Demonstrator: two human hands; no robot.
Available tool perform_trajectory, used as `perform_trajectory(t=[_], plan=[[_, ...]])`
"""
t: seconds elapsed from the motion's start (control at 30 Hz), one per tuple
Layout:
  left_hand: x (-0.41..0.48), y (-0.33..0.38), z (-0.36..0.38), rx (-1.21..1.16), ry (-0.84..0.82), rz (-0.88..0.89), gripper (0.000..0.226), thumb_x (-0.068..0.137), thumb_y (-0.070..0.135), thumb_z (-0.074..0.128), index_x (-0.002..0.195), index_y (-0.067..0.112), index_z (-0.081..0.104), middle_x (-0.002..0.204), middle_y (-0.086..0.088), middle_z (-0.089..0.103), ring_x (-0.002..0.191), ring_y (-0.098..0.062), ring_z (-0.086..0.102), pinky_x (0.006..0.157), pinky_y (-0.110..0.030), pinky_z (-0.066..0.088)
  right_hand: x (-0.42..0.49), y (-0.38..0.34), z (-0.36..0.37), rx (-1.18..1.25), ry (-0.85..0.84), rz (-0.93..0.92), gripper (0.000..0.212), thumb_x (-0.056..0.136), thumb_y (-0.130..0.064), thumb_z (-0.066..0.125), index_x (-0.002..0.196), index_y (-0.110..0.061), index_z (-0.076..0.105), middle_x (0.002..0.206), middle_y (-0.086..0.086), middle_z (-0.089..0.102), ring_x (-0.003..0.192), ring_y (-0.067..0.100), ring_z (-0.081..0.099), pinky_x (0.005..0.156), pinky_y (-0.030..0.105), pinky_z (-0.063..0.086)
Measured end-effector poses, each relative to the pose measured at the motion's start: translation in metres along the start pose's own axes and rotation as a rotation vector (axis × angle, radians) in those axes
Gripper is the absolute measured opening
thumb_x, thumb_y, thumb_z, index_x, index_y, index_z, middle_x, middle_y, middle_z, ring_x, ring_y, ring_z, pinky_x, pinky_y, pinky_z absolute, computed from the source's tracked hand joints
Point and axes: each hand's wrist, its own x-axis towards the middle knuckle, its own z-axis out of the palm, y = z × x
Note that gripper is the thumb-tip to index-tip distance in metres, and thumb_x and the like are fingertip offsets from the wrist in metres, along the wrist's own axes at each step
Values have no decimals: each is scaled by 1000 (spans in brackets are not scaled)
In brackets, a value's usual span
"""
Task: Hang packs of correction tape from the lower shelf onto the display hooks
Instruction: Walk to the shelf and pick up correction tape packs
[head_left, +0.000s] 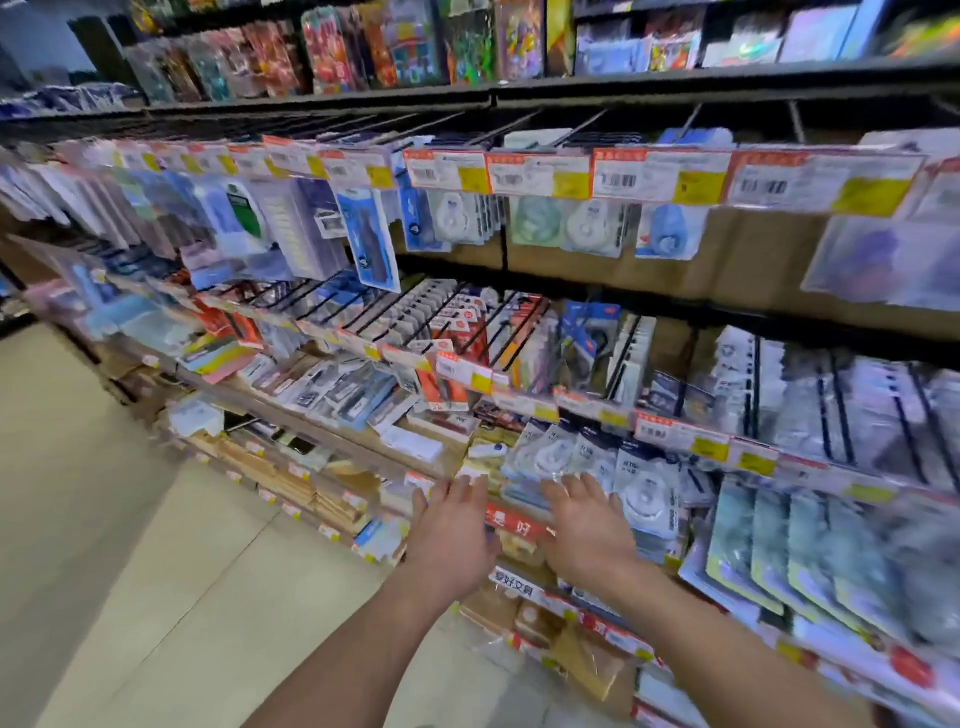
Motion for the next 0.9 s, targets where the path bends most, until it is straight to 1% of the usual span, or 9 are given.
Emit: perform_trajectory(t=[0.07,0.13,0.2,0.3,0.43,0.6,0.77,0.83,0.9], plan=[[19,6,4,-5,-4,66,76,92,45,49,157,19,18,157,-5,31,148,-30,19,120,-55,16,2,12,1,8,15,59,67,98,-38,53,158,-21,28,162,7,30,155,31,14,123,57,20],[38,12,6,-10,-38,123,78,93,45,50,158,19,15,158,-5,29,148,-30,17,120,-53,16,3,23,3,17,24,121,68,99,-35,53,159,-21,25,164,7,27,156,31,11,123,57,18],[53,18,7,0,-72,183,77,94,45,49,158,19,14,160,-5,25,149,-30,15,120,-53,16,3,32,6,31,41,196,68,99,-37,54,159,-22,25,165,7,26,156,30,11,123,57,19],[75,19,13,25,-87,293,77,94,45,46,158,18,12,161,-8,24,149,-31,15,121,-52,18,3,39,9,21,76,304,67,100,-44,51,158,-22,26,163,5,29,155,30,16,121,55,25],[90,14,18,29,-92,387,74,95,45,45,157,17,16,159,-8,30,147,-32,22,118,-55,21,-2,40,14,1,115,424,64,101,-44,51,157,-23,28,161,5,33,153,29,21,119,49,31],[94,11,29,-81,-98,428,68,94,36,48,155,16,26,153,-8,41,141,-28,33,117,-50,29,-3,46,22,25,137,508,64,99,-43,52,155,-22,33,159,4,39,151,29,28,117,47,36],[103,27,36,-147,-138,421,65,93,30,52,152,13,30,144,-12,47,135,-30,39,105,-50,44,3,64,18,24,141,544,62,97,-41,54,152,-20,38,146,5,51,138,28,42,106,44,47],[105,36,38,-180,-127,411,59,93,30,52,147,12,36,132,-12,54,125,-30,47,96,-47,51,6,73,18,44,146,568,60,98,-40,53,153,-21,37,144,5,53,134,29,46,98,40,51],[107,46,38,-199,-97,392,49,93,30,53,139,12,44,114,-9,61,109,-27,57,83,-40,54,9,82,17,61,155,604,58,99,-43,51,151,-20,39,143,7,53,133,31,47,94,40,52]])
